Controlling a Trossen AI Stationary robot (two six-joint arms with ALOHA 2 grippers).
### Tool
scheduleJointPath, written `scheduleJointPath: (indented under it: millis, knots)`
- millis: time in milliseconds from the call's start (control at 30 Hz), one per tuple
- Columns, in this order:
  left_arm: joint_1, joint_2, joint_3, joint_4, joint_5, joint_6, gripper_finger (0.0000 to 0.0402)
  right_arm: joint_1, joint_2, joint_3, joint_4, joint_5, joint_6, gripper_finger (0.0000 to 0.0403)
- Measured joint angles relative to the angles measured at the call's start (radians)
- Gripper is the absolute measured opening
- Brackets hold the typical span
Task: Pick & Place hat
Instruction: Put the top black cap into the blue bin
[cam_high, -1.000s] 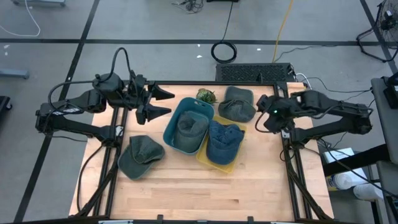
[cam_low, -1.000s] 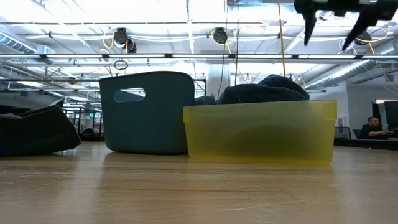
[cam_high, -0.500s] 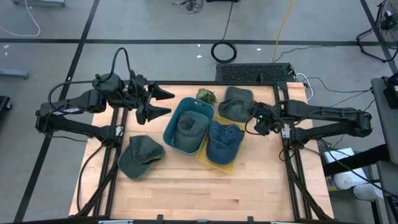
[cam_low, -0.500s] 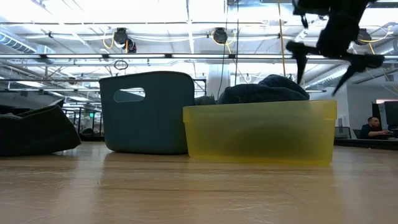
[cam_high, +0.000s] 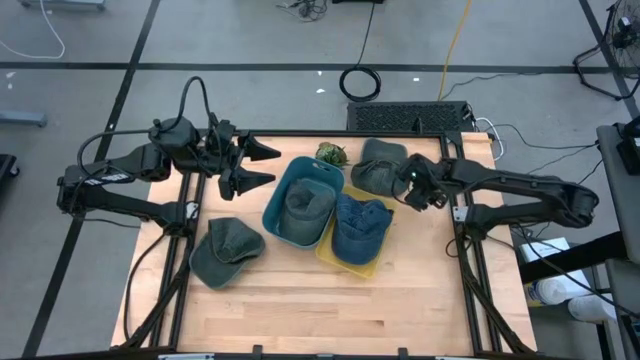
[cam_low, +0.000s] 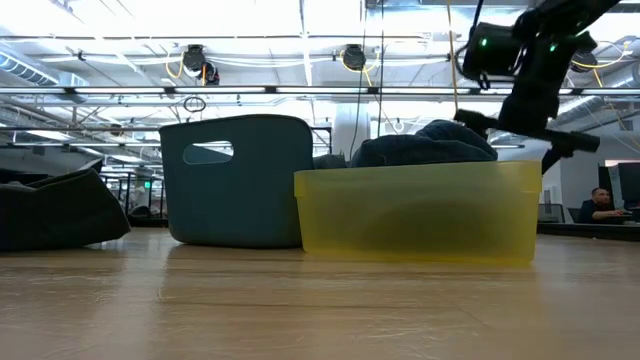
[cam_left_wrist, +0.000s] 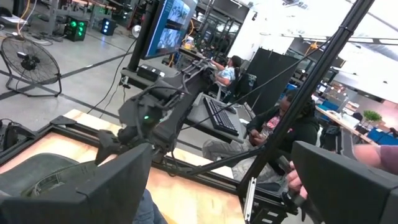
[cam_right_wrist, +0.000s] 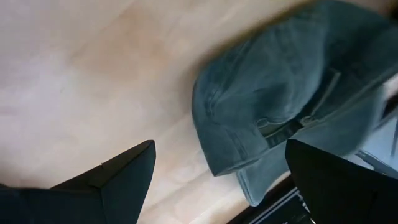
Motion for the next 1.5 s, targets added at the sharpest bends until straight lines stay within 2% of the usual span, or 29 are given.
scheduleJointPath:
  millis: [533,633,833,1000,1167,1300,1500]
  knots:
    - [0.000,0.000,0.000,0.000,0.000,0.000,0.0395,-0.165,0.214,-0.008,0.255,-0.003,-0.320,0.0345]
    - [0.000,0.000,0.000,0.000,0.000,0.000,0.0395,-0.190,0.227,-0.008,0.346,-0.054,-0.369,0.0345]
    - [0.000,0.000,0.000,0.000,0.000,-0.001,0.0395,-0.239,0.256,-0.008,0.381,-0.083,-0.399,0.0345]
    - [0.000,0.000,0.000,0.000,0.000,0.000,0.0395,-0.302,0.259,-0.008,0.406,-0.156,-0.395,0.0345]
    - [0.000,0.000,0.000,0.000,0.000,0.000,0.0395,-0.349,0.298,-0.008,0.413,-0.159,-0.421,0.0345]
    - [0.000,0.000,0.000,0.000,0.000,0.000,0.0395,-0.368,0.328,-0.030,0.516,-0.157,-0.421,0.0345]
    - [0.000,0.000,0.000,0.000,0.000,0.000,0.0395,-0.380,0.337,-0.068,0.570,-0.157,-0.411,0.0333]
